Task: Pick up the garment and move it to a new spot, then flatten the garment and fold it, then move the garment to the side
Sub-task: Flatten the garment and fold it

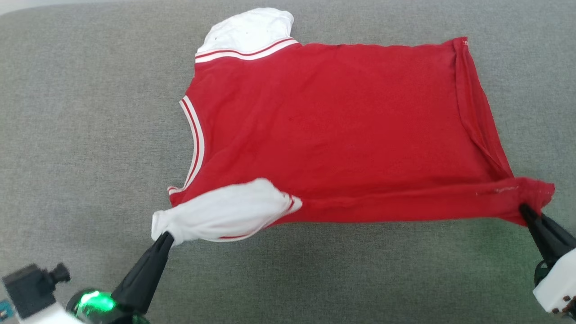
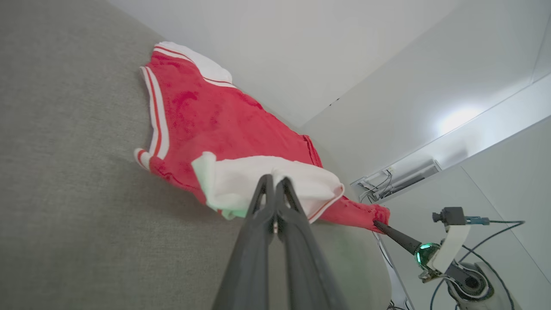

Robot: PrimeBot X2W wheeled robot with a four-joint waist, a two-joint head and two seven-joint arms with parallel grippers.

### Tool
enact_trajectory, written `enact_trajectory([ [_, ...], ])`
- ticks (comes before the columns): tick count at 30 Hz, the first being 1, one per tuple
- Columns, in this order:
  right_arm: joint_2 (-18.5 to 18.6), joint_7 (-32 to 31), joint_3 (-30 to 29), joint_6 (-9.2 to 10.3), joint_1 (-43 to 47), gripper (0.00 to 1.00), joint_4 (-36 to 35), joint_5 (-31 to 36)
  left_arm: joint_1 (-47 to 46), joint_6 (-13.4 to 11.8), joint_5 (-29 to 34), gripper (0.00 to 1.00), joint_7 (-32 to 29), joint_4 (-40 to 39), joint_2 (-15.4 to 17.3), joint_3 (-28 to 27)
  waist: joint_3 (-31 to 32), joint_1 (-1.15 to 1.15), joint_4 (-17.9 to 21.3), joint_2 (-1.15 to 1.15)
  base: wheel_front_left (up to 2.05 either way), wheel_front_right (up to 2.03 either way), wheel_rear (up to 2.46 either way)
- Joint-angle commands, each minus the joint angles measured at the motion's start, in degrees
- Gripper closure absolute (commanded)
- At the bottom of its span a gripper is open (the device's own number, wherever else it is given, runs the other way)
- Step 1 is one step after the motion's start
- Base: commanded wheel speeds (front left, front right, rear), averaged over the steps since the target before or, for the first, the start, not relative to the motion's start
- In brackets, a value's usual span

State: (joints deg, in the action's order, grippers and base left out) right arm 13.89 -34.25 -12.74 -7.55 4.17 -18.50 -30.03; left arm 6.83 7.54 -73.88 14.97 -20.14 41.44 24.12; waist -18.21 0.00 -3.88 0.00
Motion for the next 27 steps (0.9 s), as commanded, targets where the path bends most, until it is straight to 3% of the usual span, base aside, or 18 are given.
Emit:
enact_trajectory([
  [1, -0.57, -0.62, -0.32, 0.12, -1.08, 1.00, -1.08, 0.57, -2.98, -0.13, 0.60, 1.00, 0.31, -0.47, 0.70, 0.85, -0.17, 0.00, 0.07, 0.00, 0.00, 0.00, 0.00],
  [8, -1.70, -1.26, 1.72, 0.09, -11.56, 1.00, 4.90, 1.54, -18.84, -0.13, -2.71, 1.00, -2.18, 4.45, 2.50, 6.91, -2.41, 0.00, 1.40, 0.00, 0.00, 0.00, 0.00],
  [14, -0.85, 1.61, 3.42, 0.09, -19.84, 1.00, 13.87, 4.22, -31.20, -0.13, -8.22, 1.00, -4.87, 11.98, 1.38, 9.95, -5.81, 0.00, 2.19, 0.00, 0.00, 0.00, 0.00],
  [26, -1.22, 7.71, 8.94, 0.08, -26.99, 1.00, 26.07, 4.72, -41.54, -0.13, -9.64, 1.00, -3.88, 26.42, -0.47, 16.17, -9.32, 0.00, 2.97, 0.00, 0.00, 0.00, 0.00],
  [27, -1.12, 7.96, 9.37, 0.08, -27.03, 1.00, 26.71, 4.57, -41.88, -0.13, -9.36, 0.95, -3.70, 27.11, -0.42, 16.87, -9.09, 0.00, 2.98, 0.00, 0.00, 0.00, 0.00],
])
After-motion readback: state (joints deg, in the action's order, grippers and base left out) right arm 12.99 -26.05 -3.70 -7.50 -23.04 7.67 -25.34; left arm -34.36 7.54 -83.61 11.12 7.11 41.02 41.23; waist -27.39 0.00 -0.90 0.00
